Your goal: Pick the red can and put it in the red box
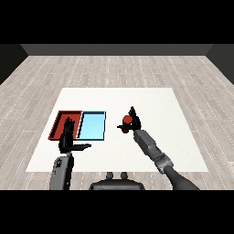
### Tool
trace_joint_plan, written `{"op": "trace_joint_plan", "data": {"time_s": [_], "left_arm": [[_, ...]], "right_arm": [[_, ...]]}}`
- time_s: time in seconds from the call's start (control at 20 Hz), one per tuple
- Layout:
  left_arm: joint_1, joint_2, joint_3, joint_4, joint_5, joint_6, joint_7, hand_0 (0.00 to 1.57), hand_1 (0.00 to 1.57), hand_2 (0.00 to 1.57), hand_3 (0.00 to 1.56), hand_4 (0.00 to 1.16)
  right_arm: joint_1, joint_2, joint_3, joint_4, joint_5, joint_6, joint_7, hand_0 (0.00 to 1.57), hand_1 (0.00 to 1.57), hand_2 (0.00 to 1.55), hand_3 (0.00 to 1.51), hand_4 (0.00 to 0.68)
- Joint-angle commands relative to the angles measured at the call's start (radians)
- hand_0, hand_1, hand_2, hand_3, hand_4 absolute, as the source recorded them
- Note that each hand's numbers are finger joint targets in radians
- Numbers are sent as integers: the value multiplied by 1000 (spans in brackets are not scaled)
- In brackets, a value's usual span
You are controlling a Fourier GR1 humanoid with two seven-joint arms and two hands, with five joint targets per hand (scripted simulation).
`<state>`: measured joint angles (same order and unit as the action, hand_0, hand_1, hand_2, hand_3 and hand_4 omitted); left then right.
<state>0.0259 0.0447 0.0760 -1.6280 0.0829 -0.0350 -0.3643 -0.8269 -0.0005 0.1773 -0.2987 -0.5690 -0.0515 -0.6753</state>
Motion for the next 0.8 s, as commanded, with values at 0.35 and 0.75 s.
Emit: {"op": "trace_joint_plan", "data": {"time_s": [0.35,0.75], "left_arm": [[22,13,6,-14,15,-23,1,0,0,0,0,0],[-42,-25,-32,37,-51,31,-25,0,0,0,0,0]], "right_arm": [[-33,0,4,39,28,-110,22,1498,1498,1468,1441,667],[-11,-36,35,-28,91,-142,19,1461,1461,1451,1418,649]]}}
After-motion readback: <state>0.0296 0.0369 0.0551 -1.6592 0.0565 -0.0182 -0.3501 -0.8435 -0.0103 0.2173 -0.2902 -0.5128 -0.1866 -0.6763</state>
